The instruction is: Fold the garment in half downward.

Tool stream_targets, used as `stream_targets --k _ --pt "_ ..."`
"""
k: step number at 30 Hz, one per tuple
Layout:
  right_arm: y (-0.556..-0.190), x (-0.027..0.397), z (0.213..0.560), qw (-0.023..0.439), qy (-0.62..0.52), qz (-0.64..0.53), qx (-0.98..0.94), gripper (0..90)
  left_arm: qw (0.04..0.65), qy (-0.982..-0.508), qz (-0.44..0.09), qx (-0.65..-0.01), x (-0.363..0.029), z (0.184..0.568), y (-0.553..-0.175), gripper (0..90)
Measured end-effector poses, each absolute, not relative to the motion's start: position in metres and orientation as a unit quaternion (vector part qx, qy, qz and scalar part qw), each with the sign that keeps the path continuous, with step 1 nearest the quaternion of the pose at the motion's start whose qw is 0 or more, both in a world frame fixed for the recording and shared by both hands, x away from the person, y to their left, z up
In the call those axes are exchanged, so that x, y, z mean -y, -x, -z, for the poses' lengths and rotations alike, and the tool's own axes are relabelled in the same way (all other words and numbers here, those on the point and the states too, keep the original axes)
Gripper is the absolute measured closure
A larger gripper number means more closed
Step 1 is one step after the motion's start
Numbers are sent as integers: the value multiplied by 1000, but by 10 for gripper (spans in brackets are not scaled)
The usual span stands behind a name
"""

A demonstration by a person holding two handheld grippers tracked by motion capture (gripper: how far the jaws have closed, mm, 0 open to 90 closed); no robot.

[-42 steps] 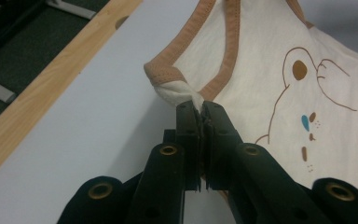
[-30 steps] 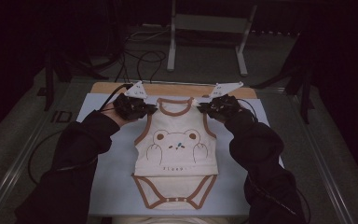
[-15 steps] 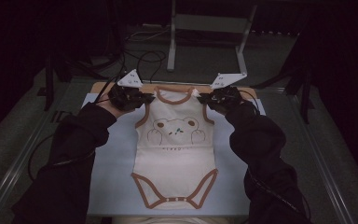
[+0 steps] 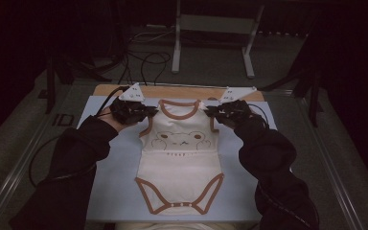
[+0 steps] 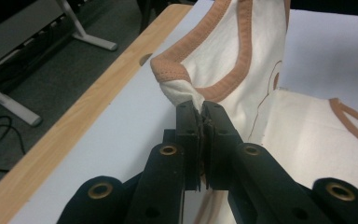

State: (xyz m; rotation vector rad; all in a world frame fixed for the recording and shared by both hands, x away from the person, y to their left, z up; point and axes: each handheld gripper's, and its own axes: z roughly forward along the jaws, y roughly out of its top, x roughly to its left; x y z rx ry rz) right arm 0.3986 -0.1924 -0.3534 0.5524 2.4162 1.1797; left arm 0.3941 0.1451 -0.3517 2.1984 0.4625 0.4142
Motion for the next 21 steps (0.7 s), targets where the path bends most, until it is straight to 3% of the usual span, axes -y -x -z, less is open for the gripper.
stream_targets --k 21 --pt "-356 200 383 175 -183 -426 -868 826 411 -887 -147 -148 -139 376 -350 869"
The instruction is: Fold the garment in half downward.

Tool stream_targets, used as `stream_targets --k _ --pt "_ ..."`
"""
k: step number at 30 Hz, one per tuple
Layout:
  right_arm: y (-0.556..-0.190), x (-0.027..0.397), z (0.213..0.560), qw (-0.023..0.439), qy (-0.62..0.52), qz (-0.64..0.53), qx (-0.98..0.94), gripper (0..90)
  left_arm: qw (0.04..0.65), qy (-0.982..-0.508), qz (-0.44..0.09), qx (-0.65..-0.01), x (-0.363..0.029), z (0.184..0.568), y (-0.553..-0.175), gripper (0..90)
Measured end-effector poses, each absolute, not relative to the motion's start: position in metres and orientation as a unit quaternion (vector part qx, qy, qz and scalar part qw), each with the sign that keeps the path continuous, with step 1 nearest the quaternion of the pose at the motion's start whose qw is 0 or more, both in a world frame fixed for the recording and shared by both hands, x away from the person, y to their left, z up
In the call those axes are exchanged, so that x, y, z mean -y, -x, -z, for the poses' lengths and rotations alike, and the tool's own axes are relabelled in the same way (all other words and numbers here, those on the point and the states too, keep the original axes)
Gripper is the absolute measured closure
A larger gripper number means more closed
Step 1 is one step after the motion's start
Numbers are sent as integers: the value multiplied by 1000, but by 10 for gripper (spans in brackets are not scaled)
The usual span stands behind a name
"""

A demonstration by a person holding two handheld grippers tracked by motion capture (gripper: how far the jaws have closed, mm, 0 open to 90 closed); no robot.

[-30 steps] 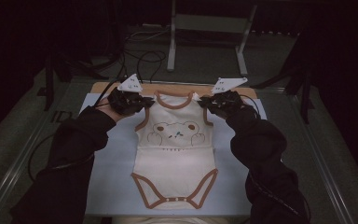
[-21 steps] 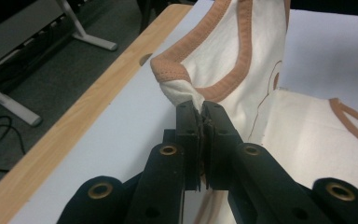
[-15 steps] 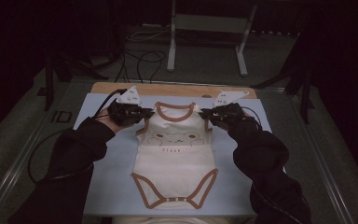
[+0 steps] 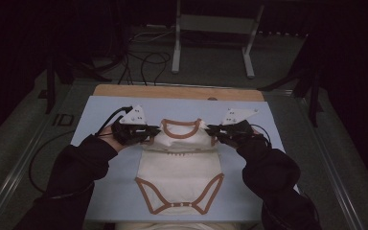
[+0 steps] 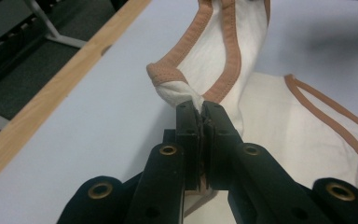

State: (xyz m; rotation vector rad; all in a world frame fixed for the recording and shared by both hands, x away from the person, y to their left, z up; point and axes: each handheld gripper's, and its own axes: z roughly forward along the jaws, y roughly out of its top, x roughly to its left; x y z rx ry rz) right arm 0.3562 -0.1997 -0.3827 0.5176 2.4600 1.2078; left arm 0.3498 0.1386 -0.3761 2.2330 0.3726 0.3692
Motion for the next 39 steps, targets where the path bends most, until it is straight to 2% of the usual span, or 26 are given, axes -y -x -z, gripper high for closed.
stream_targets --k 14,39 --pt "-317 201 406 151 -168 -424 -877 825 411 -895 -124 -126 -139 397 -318 869" --pt "-279 203 452 87 -171 -417 -889 824 403 -903 -87 -122 -140 453 -271 867"
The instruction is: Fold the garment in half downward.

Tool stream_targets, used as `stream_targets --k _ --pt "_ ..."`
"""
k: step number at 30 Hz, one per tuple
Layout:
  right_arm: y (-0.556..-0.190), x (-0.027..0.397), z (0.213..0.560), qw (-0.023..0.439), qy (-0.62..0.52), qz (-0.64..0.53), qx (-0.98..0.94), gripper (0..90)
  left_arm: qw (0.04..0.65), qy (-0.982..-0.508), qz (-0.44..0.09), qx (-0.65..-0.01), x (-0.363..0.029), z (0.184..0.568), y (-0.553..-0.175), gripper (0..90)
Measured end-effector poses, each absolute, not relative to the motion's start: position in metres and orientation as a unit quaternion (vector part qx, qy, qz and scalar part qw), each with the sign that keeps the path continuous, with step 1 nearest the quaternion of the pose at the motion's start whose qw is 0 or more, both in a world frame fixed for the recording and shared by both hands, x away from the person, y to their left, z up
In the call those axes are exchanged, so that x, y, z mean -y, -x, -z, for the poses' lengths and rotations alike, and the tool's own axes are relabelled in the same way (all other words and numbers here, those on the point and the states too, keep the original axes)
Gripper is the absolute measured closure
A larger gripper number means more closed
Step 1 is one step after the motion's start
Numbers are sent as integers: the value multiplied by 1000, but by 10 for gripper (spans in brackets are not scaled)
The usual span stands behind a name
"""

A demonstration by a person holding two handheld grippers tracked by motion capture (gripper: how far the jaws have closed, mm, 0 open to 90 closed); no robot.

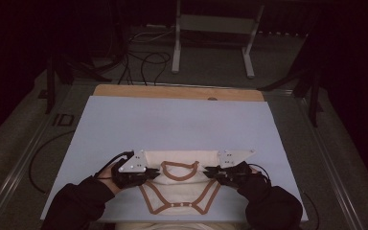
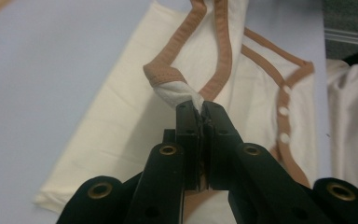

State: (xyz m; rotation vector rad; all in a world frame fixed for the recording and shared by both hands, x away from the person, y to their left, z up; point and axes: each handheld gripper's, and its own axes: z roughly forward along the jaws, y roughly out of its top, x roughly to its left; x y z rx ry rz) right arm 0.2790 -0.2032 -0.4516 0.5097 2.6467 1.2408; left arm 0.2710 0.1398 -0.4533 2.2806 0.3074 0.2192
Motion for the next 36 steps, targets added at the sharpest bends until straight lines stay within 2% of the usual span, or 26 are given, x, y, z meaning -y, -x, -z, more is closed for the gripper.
stream_targets --k 8,17,27,29,35,36 --pt "-263 201 463 73 -165 -395 -901 822 398 -908 -73 -105 -137 466 -254 866" --pt "-250 205 479 37 -188 -391 -900 819 377 -920 -68 -87 -133 476 -240 864" --pt "-244 213 495 12 -188 -396 -899 792 358 -927 -29 -110 -134 496 -237 848" --pt "-244 213 497 9 -187 -390 -901 747 345 -930 -25 -126 -134 500 -241 834" --pt "-249 212 508 3 -197 -373 -907 743 344 -928 -6 -145 -134 509 -244 769" --pt "-250 213 510 0 -199 -370 -908 736 346 -927 -1 -146 -134 509 -245 736"
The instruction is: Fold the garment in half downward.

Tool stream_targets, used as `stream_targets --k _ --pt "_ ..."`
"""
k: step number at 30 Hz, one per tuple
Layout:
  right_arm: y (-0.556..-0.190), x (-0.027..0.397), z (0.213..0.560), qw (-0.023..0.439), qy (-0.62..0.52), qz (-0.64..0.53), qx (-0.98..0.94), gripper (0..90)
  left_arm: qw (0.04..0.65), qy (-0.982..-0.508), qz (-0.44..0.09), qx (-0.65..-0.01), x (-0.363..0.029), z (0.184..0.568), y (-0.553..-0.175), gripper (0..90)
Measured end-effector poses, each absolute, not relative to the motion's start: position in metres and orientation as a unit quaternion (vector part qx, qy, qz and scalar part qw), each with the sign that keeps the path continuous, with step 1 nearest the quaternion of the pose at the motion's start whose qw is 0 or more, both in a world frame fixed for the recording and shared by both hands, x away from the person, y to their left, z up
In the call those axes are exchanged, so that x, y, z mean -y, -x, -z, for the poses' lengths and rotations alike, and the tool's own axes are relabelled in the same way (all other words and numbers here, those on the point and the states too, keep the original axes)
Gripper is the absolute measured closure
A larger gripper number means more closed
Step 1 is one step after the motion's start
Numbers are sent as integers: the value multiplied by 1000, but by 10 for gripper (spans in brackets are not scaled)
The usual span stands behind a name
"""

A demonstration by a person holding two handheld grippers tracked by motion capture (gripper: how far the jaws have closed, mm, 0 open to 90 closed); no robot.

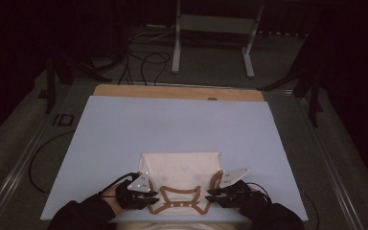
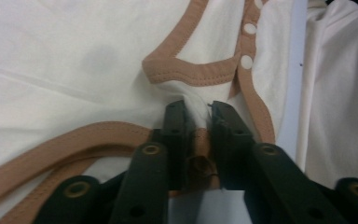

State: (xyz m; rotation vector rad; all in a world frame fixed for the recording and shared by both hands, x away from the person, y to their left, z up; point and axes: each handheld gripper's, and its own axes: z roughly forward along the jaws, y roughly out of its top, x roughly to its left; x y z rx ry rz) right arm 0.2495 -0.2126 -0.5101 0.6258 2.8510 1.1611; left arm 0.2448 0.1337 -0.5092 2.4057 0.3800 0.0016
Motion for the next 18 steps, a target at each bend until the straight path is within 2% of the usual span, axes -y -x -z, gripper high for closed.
stream_targets --k 3,4,8,10,15,18 --pt "-250 213 511 -6 -202 -372 -906 700 348 -923 14 -162 -134 508 -246 644" --pt "-250 212 509 -4 -201 -372 -906 677 347 -923 15 -166 -134 506 -247 576" --pt "-254 207 497 5 -192 -380 -905 636 358 -916 -5 -179 -137 495 -250 396" --pt "-257 204 488 7 -192 -382 -904 618 364 -914 -16 -179 -137 490 -253 334" --pt "-271 197 479 -4 -187 -396 -899 572 378 -908 -11 -182 -133 482 -261 332" --pt "-280 186 483 -25 -186 -376 -907 551 373 -910 19 -180 -124 483 -272 367"
